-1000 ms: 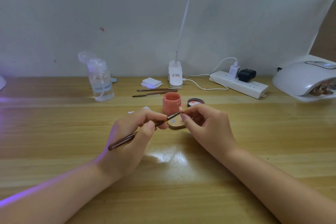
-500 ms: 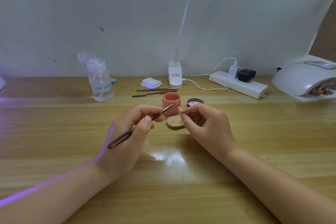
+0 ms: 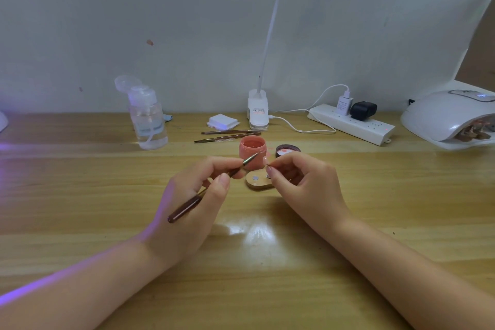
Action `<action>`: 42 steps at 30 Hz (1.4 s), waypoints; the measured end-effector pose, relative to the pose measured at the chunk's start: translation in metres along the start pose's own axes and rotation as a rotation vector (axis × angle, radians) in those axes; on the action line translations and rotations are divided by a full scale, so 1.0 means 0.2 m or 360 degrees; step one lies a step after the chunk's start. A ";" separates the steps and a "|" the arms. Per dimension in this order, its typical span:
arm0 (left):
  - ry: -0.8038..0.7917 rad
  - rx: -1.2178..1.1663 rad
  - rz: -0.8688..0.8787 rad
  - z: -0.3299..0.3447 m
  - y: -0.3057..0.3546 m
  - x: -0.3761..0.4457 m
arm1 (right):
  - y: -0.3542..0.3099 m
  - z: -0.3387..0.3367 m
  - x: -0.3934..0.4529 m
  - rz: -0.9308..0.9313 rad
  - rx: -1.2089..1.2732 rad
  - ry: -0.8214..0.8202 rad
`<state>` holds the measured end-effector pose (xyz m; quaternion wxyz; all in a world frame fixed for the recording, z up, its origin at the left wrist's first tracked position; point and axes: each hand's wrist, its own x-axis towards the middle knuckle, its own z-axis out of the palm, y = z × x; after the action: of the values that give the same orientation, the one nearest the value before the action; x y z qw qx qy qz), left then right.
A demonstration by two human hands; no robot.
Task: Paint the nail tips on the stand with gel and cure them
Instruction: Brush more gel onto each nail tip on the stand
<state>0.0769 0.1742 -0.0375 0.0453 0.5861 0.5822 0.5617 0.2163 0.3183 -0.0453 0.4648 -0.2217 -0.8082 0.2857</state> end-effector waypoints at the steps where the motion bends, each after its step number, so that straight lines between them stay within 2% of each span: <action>1: -0.0021 0.0008 -0.0013 0.00 0.00 0.00 | 0.00 0.00 0.00 -0.0006 -0.0007 -0.0003; 7: -0.0062 0.0074 0.0105 -0.01 0.00 -0.01 | 0.01 0.00 0.00 -0.0016 -0.0024 0.0002; 11: -0.0016 0.0106 0.0056 0.00 0.01 0.00 | 0.01 0.00 0.00 -0.0033 -0.0034 0.0008; 17: -0.0156 0.0160 0.0091 0.01 0.01 0.00 | 0.01 0.00 0.00 -0.0060 -0.0062 0.0004; 20: -0.0135 0.0146 0.0149 -0.01 0.01 -0.01 | 0.01 0.00 0.00 -0.0065 -0.0072 0.0009; 24: -0.0037 0.0134 0.0059 0.00 0.02 0.00 | 0.01 0.00 0.00 -0.0058 -0.0071 0.0022; 29: -0.0090 0.0120 0.0038 0.00 0.01 0.00 | 0.01 0.00 0.00 -0.0030 -0.0040 0.0012; 38: -0.0035 -0.0090 -0.0021 0.00 0.00 0.00 | 0.00 0.00 0.00 0.0038 0.0045 -0.0028; 42: -0.0101 -0.0076 -0.0039 0.00 0.01 0.00 | 0.00 -0.01 0.00 0.0061 0.0064 -0.0036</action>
<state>0.0781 0.1729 -0.0360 0.0847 0.5952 0.5741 0.5559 0.2172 0.3185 -0.0449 0.4544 -0.2246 -0.8031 0.3131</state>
